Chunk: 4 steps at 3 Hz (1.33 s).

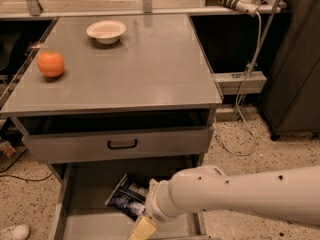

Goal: Pick blue chip bag from middle drawer and place on counter

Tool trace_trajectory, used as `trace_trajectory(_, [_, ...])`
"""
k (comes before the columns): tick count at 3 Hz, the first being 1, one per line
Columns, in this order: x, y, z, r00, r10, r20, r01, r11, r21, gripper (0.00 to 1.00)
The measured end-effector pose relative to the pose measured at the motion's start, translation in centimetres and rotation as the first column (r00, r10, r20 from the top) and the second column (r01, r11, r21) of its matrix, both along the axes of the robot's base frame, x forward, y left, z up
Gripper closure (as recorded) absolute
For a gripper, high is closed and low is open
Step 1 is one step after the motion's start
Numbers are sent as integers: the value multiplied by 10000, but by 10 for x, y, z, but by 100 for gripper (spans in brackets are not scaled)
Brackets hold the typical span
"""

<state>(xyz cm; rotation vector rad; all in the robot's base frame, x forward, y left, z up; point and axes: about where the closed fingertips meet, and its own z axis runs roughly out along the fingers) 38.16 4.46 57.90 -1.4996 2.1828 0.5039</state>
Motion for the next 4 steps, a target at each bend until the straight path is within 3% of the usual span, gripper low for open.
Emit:
trace_trajectory(1, [17,1,-33,9977,-675,59,674,9975,210,0])
trace_trajectory(2, [42,0,-51,9898,-1341,488,1323,9904,393,0])
trace_trajectory(4, [53,10,-65,9894,-1310,628,1275,9902,577,0])
